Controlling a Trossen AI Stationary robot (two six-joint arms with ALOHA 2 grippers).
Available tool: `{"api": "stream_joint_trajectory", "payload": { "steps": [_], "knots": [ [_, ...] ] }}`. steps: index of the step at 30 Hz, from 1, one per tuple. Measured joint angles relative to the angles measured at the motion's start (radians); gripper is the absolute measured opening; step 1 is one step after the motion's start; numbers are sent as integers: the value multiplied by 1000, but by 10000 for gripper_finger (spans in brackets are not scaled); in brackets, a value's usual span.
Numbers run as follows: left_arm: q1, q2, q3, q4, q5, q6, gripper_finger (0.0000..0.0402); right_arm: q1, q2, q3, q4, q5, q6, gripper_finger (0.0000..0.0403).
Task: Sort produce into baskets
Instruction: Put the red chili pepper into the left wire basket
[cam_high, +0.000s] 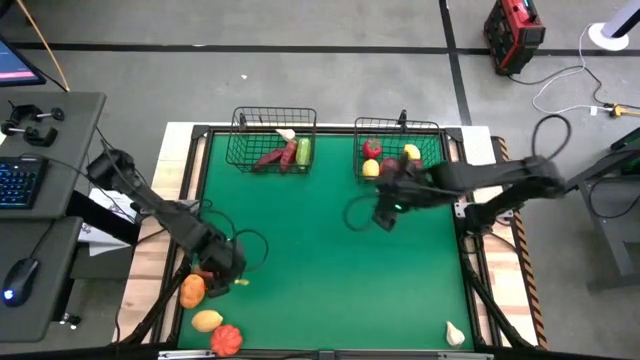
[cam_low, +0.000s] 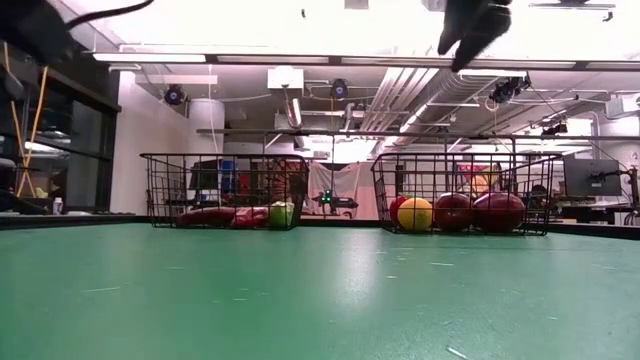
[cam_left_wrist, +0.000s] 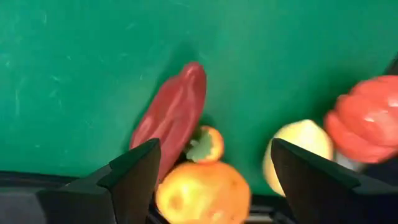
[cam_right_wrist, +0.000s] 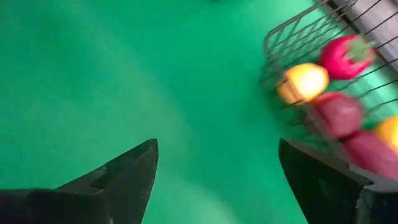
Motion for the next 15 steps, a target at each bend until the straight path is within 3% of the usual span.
{"api": "stream_joint_trajectory", "payload": {
  "steps": [6,15],
  "knots": [
    [-58,106,-2,10,-97,34,296,64,-133,-209,210,-1,150,326],
    [-94,270,-9,17,-113,88,296,93,-129,-238,229,-10,171,326]
  ]
}}
